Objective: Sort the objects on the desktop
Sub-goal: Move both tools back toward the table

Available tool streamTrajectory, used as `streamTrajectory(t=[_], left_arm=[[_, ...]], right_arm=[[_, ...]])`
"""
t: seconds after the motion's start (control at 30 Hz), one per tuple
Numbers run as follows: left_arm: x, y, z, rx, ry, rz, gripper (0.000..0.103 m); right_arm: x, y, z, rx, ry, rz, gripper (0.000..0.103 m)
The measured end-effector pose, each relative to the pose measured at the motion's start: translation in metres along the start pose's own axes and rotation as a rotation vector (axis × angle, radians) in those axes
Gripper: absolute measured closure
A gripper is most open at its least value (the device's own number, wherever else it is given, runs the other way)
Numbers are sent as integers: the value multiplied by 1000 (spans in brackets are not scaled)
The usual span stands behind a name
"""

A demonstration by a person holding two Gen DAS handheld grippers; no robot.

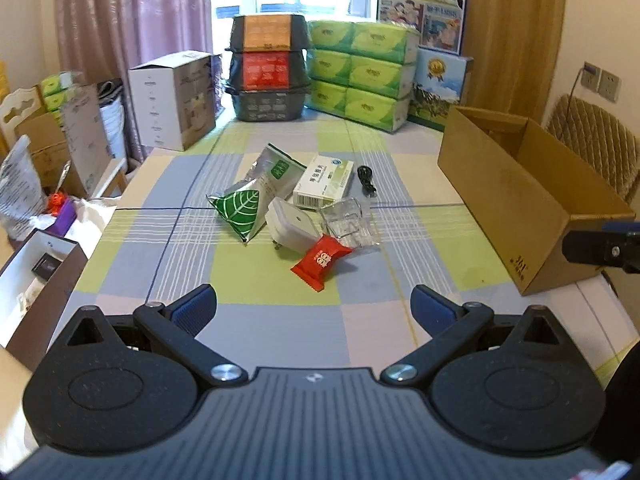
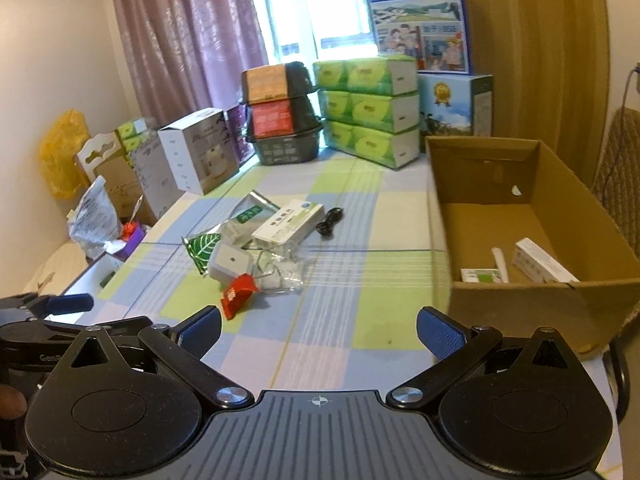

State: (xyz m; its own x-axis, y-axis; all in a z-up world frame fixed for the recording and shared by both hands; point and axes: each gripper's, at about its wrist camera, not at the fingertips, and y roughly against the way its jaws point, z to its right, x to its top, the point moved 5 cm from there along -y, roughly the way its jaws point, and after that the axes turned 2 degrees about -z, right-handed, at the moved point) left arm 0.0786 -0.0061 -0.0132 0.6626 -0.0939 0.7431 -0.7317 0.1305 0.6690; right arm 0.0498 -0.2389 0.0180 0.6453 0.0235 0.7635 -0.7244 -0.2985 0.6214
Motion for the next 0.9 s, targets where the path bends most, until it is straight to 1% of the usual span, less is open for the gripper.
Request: streamTrajectory(t=[0.1,0.27,0.5,0.6,0.9], left_arm=[[2,-12,-7,6,-21,-15,2],[5,-35,-18,-19,-53,-35,2],[4,-71,-30,-54,-98,-66,2],[8,-85,-35,-67,-97,-72,2],[35,-124,-48,-41,-68,-47,5]], right_arm=[[2,-12,-8,12,22,-11,2],[6,-37,-21,35,58,-21,2],[9,-82,-28,50,79,-46,2],[13,-102,-26,49,80,-52,2],[26,-167,-18,24,121,-71,2]])
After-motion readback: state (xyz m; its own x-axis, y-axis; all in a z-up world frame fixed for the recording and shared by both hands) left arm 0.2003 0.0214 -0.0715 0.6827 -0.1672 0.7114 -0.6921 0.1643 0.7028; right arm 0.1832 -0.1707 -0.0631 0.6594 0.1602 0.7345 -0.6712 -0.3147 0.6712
